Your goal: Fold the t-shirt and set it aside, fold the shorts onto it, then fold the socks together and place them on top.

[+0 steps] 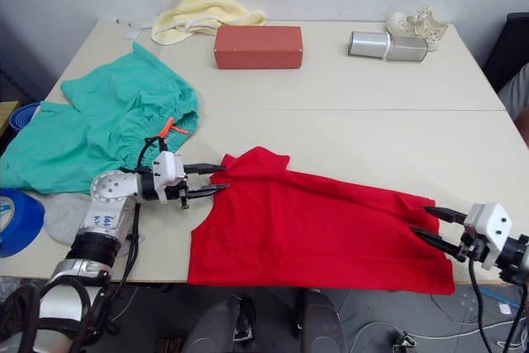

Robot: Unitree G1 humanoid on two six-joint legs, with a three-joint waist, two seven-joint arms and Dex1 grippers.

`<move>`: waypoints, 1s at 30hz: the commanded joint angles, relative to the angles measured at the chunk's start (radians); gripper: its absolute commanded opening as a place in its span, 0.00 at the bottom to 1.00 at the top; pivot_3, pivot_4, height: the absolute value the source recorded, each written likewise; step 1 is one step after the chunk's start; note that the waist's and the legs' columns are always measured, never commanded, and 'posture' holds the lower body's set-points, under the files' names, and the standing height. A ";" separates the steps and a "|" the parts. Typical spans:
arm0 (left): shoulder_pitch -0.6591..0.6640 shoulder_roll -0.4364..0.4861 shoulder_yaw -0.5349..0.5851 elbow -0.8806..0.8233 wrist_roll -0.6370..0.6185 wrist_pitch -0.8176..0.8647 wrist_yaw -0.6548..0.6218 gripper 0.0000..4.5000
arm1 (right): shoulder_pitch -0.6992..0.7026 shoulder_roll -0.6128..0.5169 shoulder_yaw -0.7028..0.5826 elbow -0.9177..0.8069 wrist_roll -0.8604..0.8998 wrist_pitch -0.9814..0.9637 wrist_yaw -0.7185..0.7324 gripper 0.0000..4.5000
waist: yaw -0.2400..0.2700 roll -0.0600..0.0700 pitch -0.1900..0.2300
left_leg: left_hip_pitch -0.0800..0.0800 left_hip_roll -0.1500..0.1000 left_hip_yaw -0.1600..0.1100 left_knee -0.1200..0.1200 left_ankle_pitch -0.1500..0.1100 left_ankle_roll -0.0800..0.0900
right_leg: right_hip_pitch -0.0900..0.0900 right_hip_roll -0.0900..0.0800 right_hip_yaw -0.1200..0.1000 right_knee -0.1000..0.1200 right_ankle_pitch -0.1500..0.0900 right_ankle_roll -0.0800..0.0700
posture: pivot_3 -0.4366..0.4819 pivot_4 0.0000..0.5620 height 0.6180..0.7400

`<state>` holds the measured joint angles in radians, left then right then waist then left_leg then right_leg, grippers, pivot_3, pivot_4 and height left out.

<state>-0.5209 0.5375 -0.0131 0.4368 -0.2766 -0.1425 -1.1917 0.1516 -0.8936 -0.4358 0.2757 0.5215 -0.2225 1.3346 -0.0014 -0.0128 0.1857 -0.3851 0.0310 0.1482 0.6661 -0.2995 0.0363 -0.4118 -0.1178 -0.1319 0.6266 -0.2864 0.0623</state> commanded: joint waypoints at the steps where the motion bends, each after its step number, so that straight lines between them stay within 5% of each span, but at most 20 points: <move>1: -0.011 0.034 0.020 -0.166 -0.093 0.263 0.023 0.79 | 0.054 -0.051 -0.108 -0.170 0.112 0.151 -0.002 0.92 | 0.000 0.000 0.000 | 0.000 0.000 -0.001 0.000 0.000 0.000 | 0.001 0.000 0.000 0.000 0.000 0.000 | 0.48 0.27 1.00; 4: -0.099 0.002 -0.002 -0.201 -0.086 0.444 0.118 0.99 | 0.078 -0.051 -0.145 -0.259 0.154 0.248 -0.033 1.00 | 0.005 0.000 0.000 | 0.001 0.000 -0.001 0.000 -0.002 0.001 | 0.002 0.000 0.000 0.000 0.000 0.000 | 0.48 0.27 1.00; 12: -0.311 -0.082 -0.104 -0.032 0.026 0.614 0.213 0.99 | 0.055 -0.011 -0.131 -0.411 0.194 0.395 -0.104 1.00 | 0.026 0.000 0.000 | 0.000 -0.001 -0.001 0.001 -0.002 0.001 | 0.001 0.002 0.000 -0.001 0.000 0.000 | 0.48 0.27 1.00; 19: -0.602 -0.208 -0.156 0.418 0.121 0.625 0.225 0.99 | 0.039 -0.014 -0.109 -0.506 0.248 0.534 -0.126 1.00 | 0.029 -0.003 0.001 | -0.002 -0.001 -0.001 0.002 -0.002 0.001 | 0.000 0.002 -0.001 -0.002 0.000 0.000 | 0.48 0.27 1.00; 25: -0.716 -0.262 -0.171 0.670 0.193 0.583 0.173 0.99 | 0.054 0.004 -0.124 -0.535 0.237 0.550 -0.133 1.00 | 0.022 -0.004 0.002 | -0.003 -0.001 0.000 0.002 -0.002 0.002 | 0.000 0.003 -0.001 -0.003 0.000 0.001 | 0.48 0.27 1.00; 30: -0.722 -0.276 -0.180 0.722 0.234 0.557 0.124 0.72 | 0.074 0.014 -0.137 -0.551 0.232 0.549 -0.140 1.00 | 0.024 -0.005 0.003 | -0.004 0.000 0.000 0.003 -0.002 0.002 | -0.002 0.003 -0.001 -0.002 0.000 0.001 | 0.48 0.27 1.00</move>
<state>-1.2238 0.2656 -0.1959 1.1546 -0.0547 0.4246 -1.0440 0.2214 -0.8894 -0.5265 -0.2419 0.7464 0.3309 1.1984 0.0222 -0.0181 0.1885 -0.3888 0.0303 0.1487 0.6688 -0.3016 0.0382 -0.4134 -0.1156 -0.1329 0.6244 -0.2861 0.0632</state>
